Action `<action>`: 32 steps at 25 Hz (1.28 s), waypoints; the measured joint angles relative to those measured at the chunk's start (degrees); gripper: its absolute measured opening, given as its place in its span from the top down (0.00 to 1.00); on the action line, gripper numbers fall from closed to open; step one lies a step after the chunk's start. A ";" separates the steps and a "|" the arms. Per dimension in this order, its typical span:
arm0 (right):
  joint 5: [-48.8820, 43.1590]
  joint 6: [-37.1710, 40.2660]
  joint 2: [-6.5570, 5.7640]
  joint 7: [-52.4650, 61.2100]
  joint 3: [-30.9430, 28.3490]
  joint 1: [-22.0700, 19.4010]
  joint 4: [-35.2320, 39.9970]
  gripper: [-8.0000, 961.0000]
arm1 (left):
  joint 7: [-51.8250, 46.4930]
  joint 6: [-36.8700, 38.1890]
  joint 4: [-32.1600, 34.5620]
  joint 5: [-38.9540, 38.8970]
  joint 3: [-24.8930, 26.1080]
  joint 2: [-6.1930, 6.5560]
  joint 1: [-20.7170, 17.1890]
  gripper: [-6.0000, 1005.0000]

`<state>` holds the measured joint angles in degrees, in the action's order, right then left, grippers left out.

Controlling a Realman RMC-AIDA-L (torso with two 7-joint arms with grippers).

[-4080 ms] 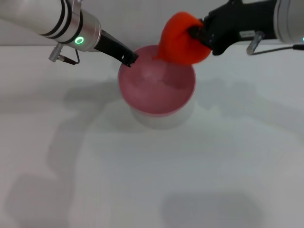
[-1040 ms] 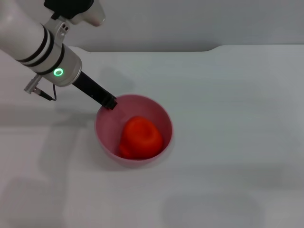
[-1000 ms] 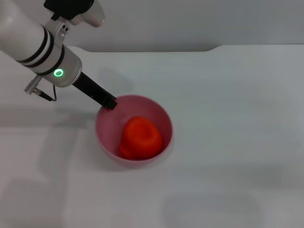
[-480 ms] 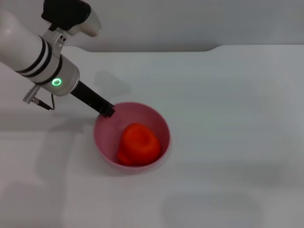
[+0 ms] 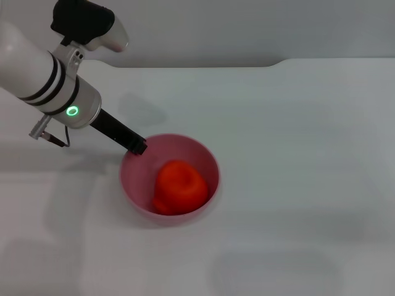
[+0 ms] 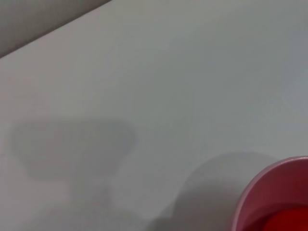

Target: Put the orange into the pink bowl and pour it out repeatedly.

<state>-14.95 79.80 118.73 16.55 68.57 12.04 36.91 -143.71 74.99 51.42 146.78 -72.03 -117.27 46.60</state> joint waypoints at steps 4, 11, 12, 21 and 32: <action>0.00 0.01 0.01 0.04 0.08 0.00 0.00 0.52 | -0.14 -0.16 -0.01 0.00 0.01 -0.04 -0.03 0.92; 0.00 0.01 0.01 0.09 0.09 0.00 -0.03 0.52 | -0.42 -0.43 0.57 -0.34 0.07 -0.08 -0.02 0.82; 0.00 0.01 0.01 0.10 0.09 0.00 -0.10 0.52 | -0.42 -0.43 0.57 -0.34 0.07 -0.08 -0.02 0.79; 0.00 0.33 -0.07 0.14 0.19 -0.01 -0.34 0.52 | 18.49 -1.21 7.73 -23.72 11.12 -0.37 -2.11 0.42; 0.46 0.53 0.15 0.15 1.22 -0.23 -0.63 0.52 | 75.46 -14.16 -14.03 -82.28 17.11 -1.51 -9.50 0.33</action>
<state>-14.49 80.33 118.87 16.70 69.79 11.81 36.29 -68.25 60.83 37.39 64.50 -54.92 -118.78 37.10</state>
